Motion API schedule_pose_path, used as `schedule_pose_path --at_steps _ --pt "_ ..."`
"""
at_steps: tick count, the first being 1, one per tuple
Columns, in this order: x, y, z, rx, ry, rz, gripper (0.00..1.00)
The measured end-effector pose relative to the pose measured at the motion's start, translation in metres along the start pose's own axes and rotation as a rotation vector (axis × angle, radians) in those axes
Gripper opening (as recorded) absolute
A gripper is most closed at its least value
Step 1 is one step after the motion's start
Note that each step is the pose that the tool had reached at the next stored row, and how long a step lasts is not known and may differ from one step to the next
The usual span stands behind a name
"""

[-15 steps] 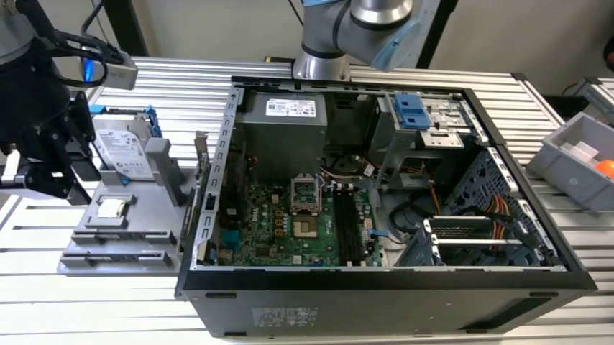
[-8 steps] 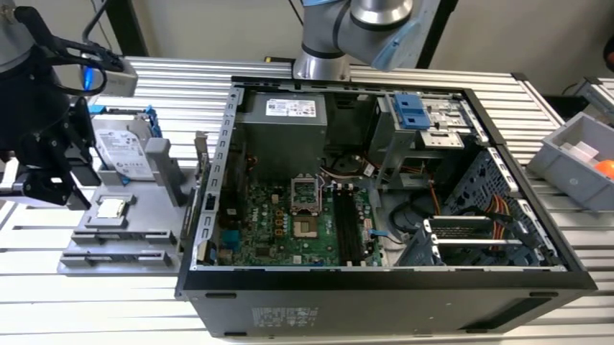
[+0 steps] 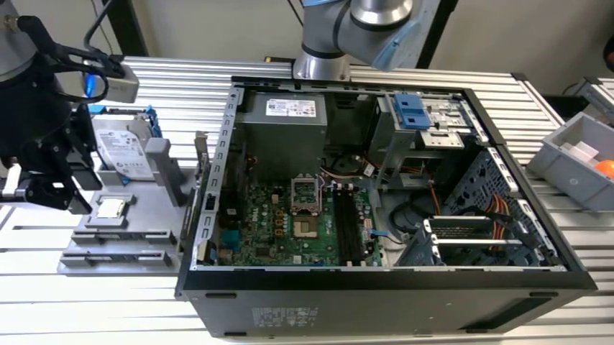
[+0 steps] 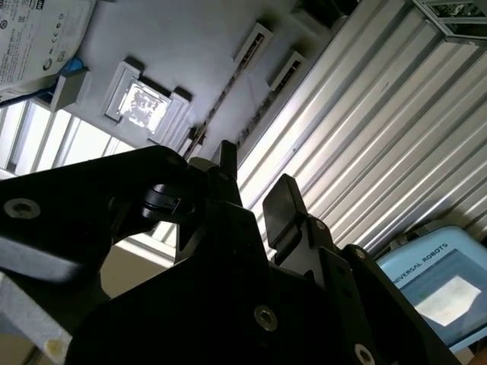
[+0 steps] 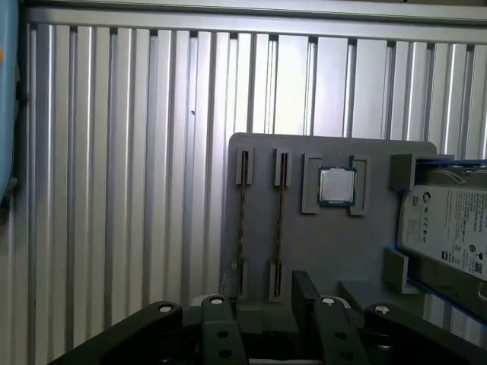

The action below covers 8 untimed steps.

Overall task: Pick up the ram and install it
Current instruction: 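Pick up the ram and move it above insertion slot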

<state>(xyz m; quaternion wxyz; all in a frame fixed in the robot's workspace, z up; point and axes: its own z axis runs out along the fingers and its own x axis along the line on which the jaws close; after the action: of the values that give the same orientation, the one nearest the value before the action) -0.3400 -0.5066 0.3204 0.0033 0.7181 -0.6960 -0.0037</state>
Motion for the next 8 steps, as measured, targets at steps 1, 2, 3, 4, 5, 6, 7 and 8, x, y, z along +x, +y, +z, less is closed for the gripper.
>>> schedule_pose_path --at_steps 1,2,3,4,5,6,7,8 --pt "0.0 0.0 0.0008 0.0 0.0001 0.0 1.0" --pt "0.0 0.0 0.0023 0.0 0.0 0.0 1.0" --pt "0.0 -0.0001 0.0051 -0.0001 0.0001 0.0 1.0" --pt "0.0 -0.0001 0.0059 -0.0001 0.0001 0.0 1.0" --pt "0.0 -0.0001 0.0066 -0.0001 0.0001 0.0 1.0" --pt "0.0 -0.0001 0.0073 -0.0001 0.0001 0.0 1.0" --pt "0.0 -0.0001 0.008 0.0 0.0001 0.0 1.0" --pt "0.0 -0.0001 0.0086 0.0 0.0 0.0 1.0"
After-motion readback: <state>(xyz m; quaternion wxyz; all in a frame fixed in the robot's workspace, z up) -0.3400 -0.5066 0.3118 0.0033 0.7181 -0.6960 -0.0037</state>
